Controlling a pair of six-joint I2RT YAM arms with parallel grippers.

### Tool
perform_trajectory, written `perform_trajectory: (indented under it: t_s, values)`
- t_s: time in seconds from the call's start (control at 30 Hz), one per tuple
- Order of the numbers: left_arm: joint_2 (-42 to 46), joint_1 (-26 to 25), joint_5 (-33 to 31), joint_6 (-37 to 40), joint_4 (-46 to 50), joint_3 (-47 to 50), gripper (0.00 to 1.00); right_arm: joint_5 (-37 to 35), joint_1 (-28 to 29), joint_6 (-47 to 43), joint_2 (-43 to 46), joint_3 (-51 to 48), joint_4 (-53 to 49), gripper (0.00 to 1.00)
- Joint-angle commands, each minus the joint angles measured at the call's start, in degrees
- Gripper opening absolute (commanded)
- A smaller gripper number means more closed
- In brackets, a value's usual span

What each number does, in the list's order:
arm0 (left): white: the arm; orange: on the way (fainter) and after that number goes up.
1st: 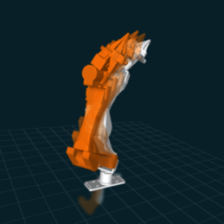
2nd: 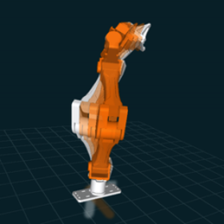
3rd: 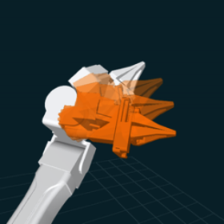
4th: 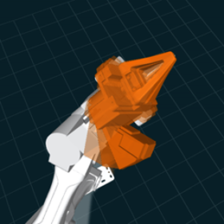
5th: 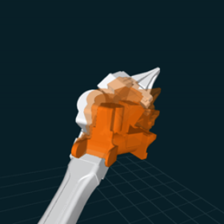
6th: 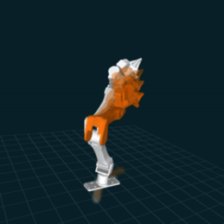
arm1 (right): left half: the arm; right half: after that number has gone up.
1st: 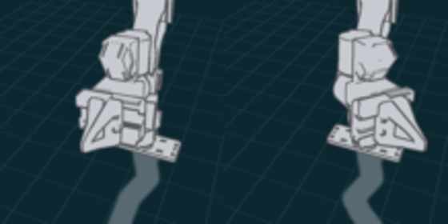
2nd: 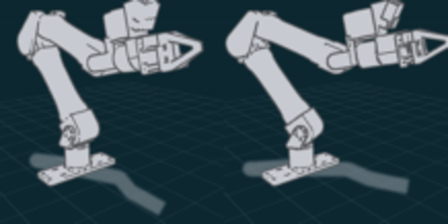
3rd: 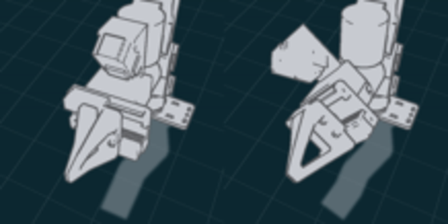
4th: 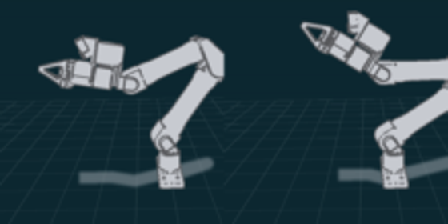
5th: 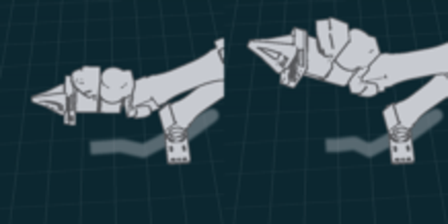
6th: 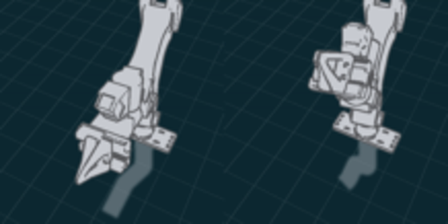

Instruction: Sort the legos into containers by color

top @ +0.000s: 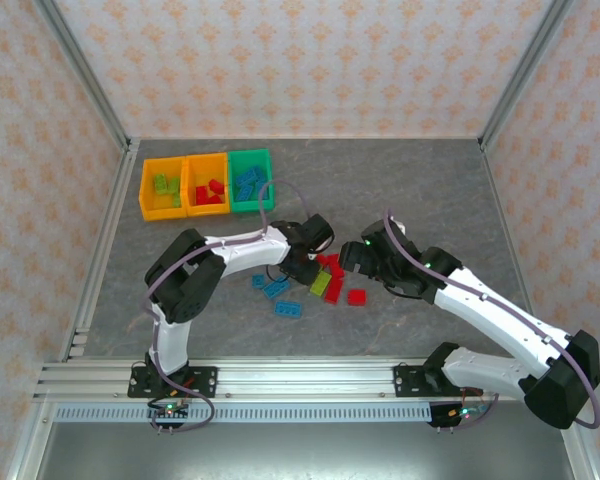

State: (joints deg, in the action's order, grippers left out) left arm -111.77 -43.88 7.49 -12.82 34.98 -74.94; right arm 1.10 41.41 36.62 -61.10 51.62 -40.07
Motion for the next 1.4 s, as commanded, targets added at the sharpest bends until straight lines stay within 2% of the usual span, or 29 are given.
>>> perform_trajectory:
  t_s: [0.0, 0.07, 0.17, 0.33, 0.53, 0.73, 0.8, 0.93, 1.0, 1.23, 1.37]
  values:
    - [6.6, 0.9, 0.3, -1.7, -2.2, 1.6, 0.27, 2.1, -0.4, -0.5, 1.5, 1.0, 0.4, 0.99]
    - [11.1, 3.1, 0.3, -2.7, -2.6, 2.1, 0.27, 4.9, -0.4, -1.2, 2.0, 0.9, 2.5, 0.99]
    - [16.7, 9.1, -1.2, -4.0, -2.2, 1.8, 0.27, 9.8, -0.2, -1.8, 2.9, 0.0, 7.2, 0.99]
    - [17.9, 23.6, -4.0, -5.1, 1.0, -3.6, 0.28, 12.5, 0.6, -2.0, 3.1, -0.9, 11.9, 0.99]
    - [11.9, 41.2, -5.0, -8.1, -0.8, -10.1, 0.27, 11.4, 0.7, -2.4, 3.6, -1.7, 11.1, 0.99]
    - [-0.1, 51.5, -7.5, -9.4, 1.5, -22.8, 0.28, 10.9, 0.7, -2.7, 4.9, -1.7, 9.9, 0.99]
    - [-3.7, 53.6, -7.1, -9.3, 3.3, -27.6, 0.28, 10.9, 0.7, -2.6, 5.2, -1.7, 9.5, 0.99]
    - [-10.8, 55.3, -5.3, -7.1, 9.9, -38.6, 0.49, 10.4, 0.7, -2.4, 5.6, -1.8, 9.4, 0.99]
    - [-11.9, 55.3, -4.2, -6.4, 11.6, -40.8, 0.55, 10.0, 0.7, -2.1, 5.6, -1.7, 9.4, 0.99]
    - [-1.9, 53.7, 1.7, -10.4, 4.0, -28.2, 0.58, 7.2, 0.7, -2.5, 4.4, -1.1, 9.3, 0.99]
    - [10.2, 48.7, 3.6, -12.8, -1.4, -17.0, 0.58, -3.2, 0.7, 1.3, 1.9, -0.1, 2.4, 0.99]
